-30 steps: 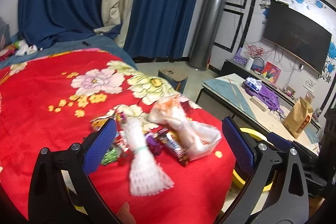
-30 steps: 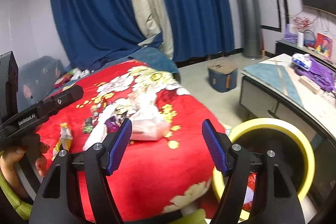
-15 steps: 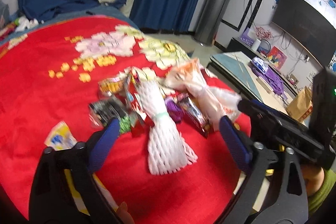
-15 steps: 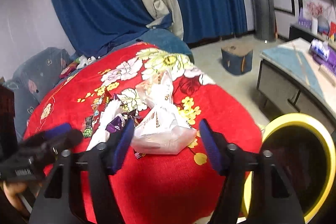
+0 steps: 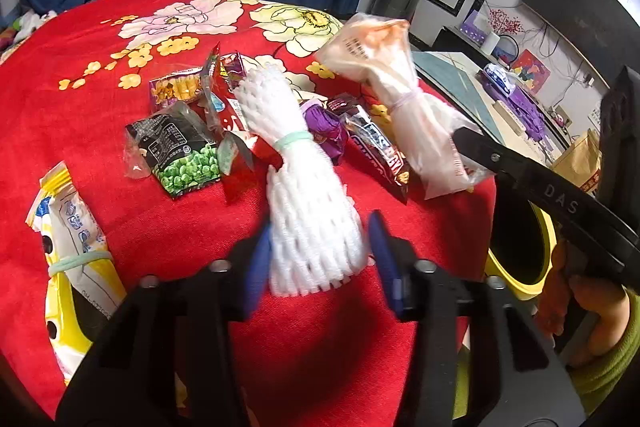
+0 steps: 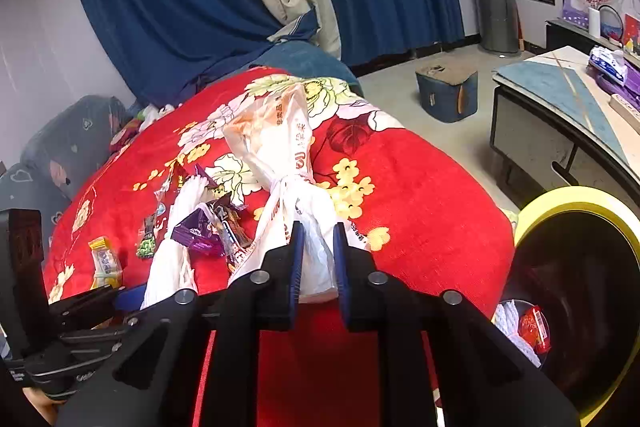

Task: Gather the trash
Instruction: 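Grasp another white foam net with the left tool while the right tool grasps a clear plastic bag, then carry the foam net and clear bag over the bin and open both tools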

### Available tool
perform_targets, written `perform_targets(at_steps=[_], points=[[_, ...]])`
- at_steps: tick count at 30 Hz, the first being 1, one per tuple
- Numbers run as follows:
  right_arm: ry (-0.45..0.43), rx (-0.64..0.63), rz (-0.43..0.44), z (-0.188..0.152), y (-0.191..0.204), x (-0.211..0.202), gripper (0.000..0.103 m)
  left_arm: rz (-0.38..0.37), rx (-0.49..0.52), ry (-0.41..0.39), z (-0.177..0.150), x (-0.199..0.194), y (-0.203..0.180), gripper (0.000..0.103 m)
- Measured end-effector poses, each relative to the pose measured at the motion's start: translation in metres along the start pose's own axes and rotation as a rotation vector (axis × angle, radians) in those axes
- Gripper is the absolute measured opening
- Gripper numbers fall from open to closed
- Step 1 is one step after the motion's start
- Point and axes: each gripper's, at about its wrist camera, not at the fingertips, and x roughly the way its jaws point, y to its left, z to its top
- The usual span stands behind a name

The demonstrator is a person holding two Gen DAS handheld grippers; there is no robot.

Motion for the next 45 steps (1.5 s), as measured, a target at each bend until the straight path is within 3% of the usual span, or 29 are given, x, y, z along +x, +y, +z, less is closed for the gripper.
perform_targets(at_steps=[3, 8, 21, 45], points=[[-0.031, 0.032, 0.01, -0.004, -0.004, -0.007, 0.008, 0.002, 0.002, -0.004, 0.001, -0.002, 0.001, 0.021], [-0.071, 0.042, 0.01, -0.004, -0.008, -0.02, 0.007, -0.018, -0.01, -0.031, 0.005, -0.011, 0.002, 0.016], [-0.17, 0.012, -0.002, 0.001, -0.01, -0.06, 0.007, -0.1, 0.039, -0.212, 0.025, -0.058, -0.015, 0.015], [-0.274, 0.03, -0.099, -0.01, -0.043, -0.134, 0.007, -0.231, 0.225, -0.278, 0.039, -0.065, -0.106, 0.015]])
